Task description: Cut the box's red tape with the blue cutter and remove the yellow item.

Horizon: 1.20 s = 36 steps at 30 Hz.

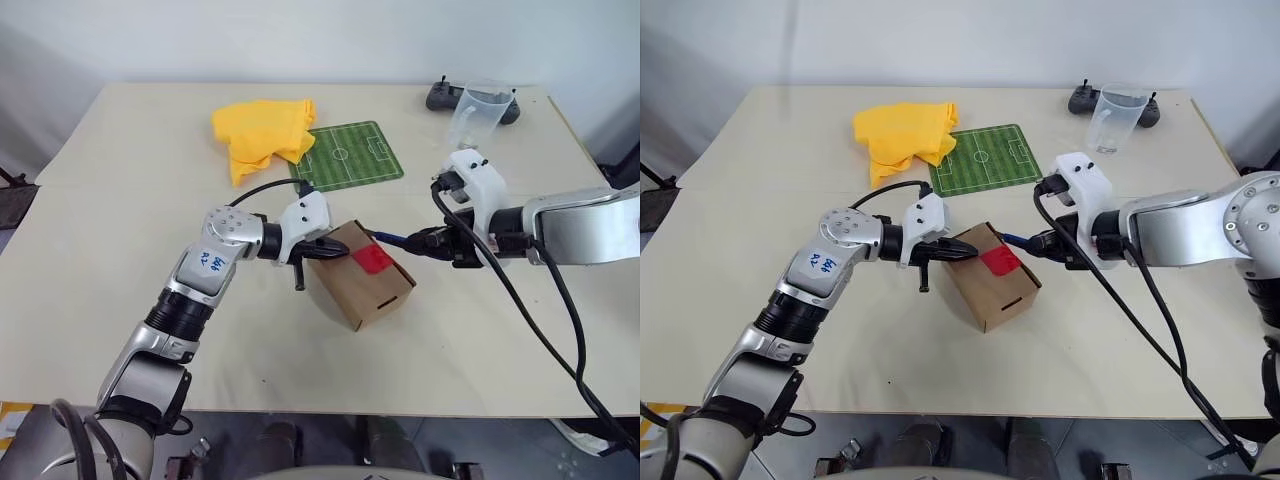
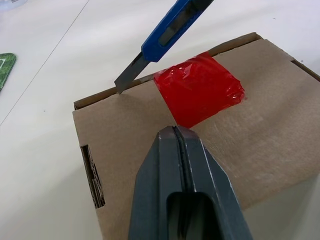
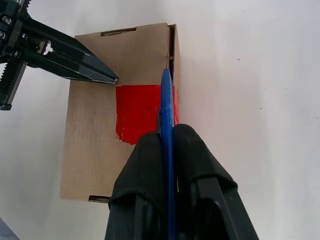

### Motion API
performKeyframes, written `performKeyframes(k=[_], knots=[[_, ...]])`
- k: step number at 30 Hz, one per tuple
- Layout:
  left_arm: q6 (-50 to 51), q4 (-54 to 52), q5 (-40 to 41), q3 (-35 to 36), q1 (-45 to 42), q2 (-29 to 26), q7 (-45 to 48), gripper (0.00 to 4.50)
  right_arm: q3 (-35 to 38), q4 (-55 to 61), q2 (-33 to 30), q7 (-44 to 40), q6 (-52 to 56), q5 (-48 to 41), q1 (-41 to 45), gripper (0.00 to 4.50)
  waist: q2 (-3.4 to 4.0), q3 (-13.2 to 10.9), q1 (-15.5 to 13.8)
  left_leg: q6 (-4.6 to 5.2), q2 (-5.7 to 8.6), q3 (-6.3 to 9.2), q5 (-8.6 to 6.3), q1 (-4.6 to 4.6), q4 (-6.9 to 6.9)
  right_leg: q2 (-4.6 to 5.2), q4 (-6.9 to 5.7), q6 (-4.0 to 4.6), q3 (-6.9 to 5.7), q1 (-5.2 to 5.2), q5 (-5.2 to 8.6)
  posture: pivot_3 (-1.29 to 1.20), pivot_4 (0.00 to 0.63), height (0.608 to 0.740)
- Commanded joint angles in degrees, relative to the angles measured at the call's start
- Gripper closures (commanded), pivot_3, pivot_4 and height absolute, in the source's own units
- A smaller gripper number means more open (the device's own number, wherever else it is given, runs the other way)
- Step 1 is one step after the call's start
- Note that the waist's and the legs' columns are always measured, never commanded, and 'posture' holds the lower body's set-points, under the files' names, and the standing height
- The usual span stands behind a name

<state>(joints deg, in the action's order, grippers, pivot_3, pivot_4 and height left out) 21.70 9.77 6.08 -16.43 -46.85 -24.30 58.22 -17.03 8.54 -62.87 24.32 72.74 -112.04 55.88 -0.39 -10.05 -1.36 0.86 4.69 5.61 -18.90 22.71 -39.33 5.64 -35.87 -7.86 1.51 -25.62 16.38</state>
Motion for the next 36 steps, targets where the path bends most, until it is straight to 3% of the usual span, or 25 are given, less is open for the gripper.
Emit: performKeyframes(k=[1,15,29,36], knots=[[0.53,-0.98,-0.86,-0.73,0.95,-0.58,0.25,4.50,1.79,-0.23,-1.95,-0.43,1.19,-0.96,-0.24,4.41,0.00,0.00,-0.02,0.00,0.00,0.00,0.00,0.00,0.00,0.00,0.00,0.00,0.00,0.00,0.00,0.00,0.150,0.740],[0.59,-1.21,-0.94,-0.83,1.09,-0.81,0.25,4.50,2.18,0.25,-3.37,-3.11,1.90,-0.96,-1.47,4.41,0.00,0.00,-0.09,0.03,0.04,0.00,0.02,-0.01,0.00,0.03,0.00,-0.01,0.01,0.02,-0.01,0.00,0.150,0.740],[2.33,-0.31,-2.40,-3.64,0.20,0.58,0.24,4.50,-6.80,-4.25,-1.60,-3.38,6.84,-0.96,6.60,4.41,0.01,0.01,-0.15,0.03,0.04,0.00,0.02,-0.03,0.00,0.03,0.01,-0.01,0.02,0.04,-0.01,0.00,0.150,0.740],[5.85,-0.97,-3.43,-5.36,0.17,2.11,-0.40,4.50,-11.12,-5.77,-3.56,-7.99,10.08,-0.96,10.22,4.41,0.02,0.04,-0.32,0.06,0.09,0.02,0.01,-0.10,0.01,0.08,0.02,-0.01,0.01,0.14,-0.01,0.00,0.150,0.740]])
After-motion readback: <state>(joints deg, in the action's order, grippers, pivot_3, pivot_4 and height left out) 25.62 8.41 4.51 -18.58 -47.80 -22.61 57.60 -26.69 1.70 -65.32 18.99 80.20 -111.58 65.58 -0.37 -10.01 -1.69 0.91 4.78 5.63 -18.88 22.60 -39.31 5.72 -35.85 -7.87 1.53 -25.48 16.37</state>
